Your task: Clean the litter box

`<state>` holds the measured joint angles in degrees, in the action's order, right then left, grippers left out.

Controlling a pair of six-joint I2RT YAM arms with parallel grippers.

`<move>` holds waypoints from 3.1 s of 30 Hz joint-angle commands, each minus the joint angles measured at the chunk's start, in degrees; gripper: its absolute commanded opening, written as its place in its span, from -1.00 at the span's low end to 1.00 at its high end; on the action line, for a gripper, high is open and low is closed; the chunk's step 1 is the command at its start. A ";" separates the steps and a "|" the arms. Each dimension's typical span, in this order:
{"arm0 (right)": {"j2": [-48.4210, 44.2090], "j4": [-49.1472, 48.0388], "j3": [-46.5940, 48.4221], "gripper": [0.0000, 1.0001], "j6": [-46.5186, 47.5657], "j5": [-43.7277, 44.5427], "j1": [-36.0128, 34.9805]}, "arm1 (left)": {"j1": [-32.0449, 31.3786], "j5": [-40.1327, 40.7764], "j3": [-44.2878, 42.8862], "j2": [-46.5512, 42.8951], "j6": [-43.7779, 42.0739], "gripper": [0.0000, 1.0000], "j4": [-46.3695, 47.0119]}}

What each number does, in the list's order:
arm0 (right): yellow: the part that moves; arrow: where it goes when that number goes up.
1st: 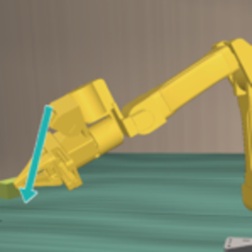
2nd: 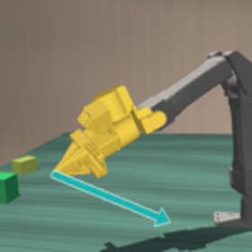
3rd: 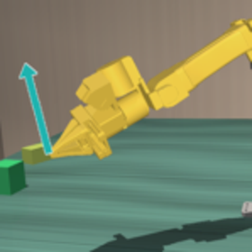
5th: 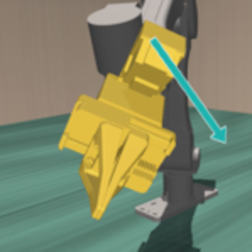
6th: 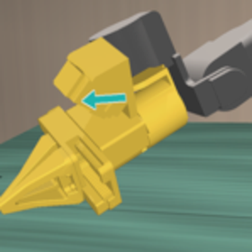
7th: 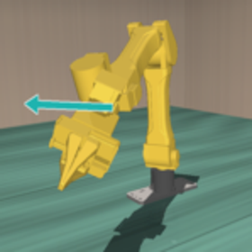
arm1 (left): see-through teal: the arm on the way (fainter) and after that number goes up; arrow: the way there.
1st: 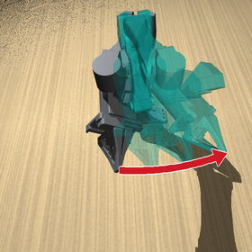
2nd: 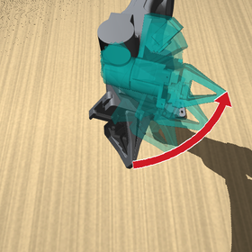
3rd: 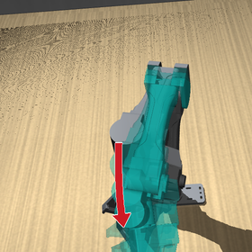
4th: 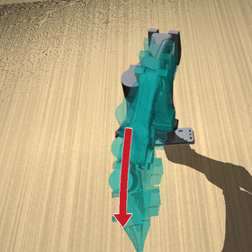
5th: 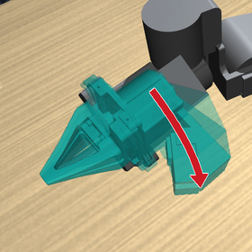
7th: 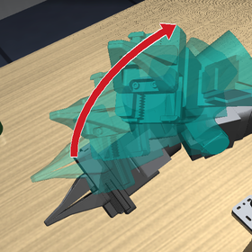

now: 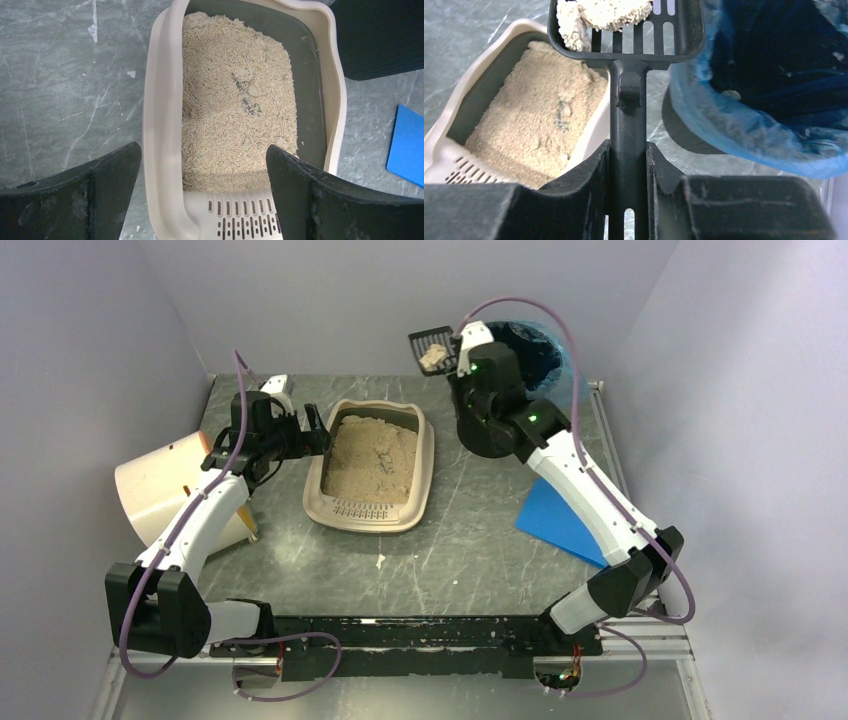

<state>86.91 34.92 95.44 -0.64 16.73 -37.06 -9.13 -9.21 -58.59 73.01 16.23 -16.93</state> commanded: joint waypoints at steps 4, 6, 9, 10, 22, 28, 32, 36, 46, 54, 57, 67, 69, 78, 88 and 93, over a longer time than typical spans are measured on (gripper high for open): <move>-2.60 -1.59 1.93 -1.00 -5.86 -9.36 11.39 | -0.56 0.68 -0.04 -0.50 -0.87 0.99 1.24; -2.18 -2.42 1.43 -1.00 -8.35 -13.24 14.52 | -0.54 0.76 0.10 -0.50 -0.92 0.99 1.22; -1.43 -4.30 0.31 -1.00 -12.33 -18.29 18.32 | -0.59 0.99 0.12 -0.57 -1.02 0.99 1.18; -1.29 -4.98 -0.06 -1.00 -13.70 -19.86 19.49 | -0.63 1.14 0.14 -0.61 -0.98 0.99 1.12; -2.75 -14.85 -8.83 -1.00 -34.07 -35.10 29.90 | -1.25 2.65 -0.08 -0.57 -1.45 0.99 0.70; -5.49 -25.27 -17.27 -1.00 -45.43 -43.87 34.72 | -1.33 2.12 -0.05 -0.30 -1.35 0.99 0.85; -6.56 -31.00 -21.21 -1.00 -52.03 -47.45 36.78 | -1.33 2.18 -0.04 -0.38 -1.35 0.99 0.80; -7.07 -38.53 -25.40 -1.00 -59.28 -51.78 39.65 | -1.33 2.46 -0.05 -0.65 -1.46 0.99 0.76; -8.22 -50.19 -32.24 -1.00 -71.70 -56.88 42.87 | -1.33 2.75 -0.10 -0.58 -1.43 0.99 0.53; -9.90 -64.62 -40.26 -1.00 -86.64 -59.44 44.45 | -1.33 3.22 -0.05 -1.04 -1.63 0.99 0.49; -9.41 -68.63 -41.32 -1.00 -90.61 -60.15 44.79 | -1.33 3.27 -0.02 -1.09 -1.64 0.99 0.45; -8.16 -76.54 -44.01 -1.00 -97.27 -60.62 44.88 | -1.38 3.83 0.06 -1.17 -1.69 0.99 0.40; -7.64 -77.17 -43.79 -1.00 -97.42 -61.03 44.88 | -1.36 3.99 0.06 -1.08 -1.51 0.99 0.32; -5.74 -84.51 -47.59 -1.00 -104.88 -60.70 44.88 | -1.40 3.46 -0.39 0.46 -1.21 0.99 -0.50; -3.97 -94.44 -51.06 -1.00 -114.59 -58.44 44.88 | -1.42 3.61 -0.19 0.67 -1.36 0.99 -0.34; -4.40 -92.90 -50.25 -1.00 -112.12 -59.02 44.88 | -1.42 4.23 -0.46 2.23 -0.83 0.99 -0.89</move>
<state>83.13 -56.34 43.86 -113.84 -42.19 7.29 -10.00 -6.15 -58.59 73.65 15.35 -17.04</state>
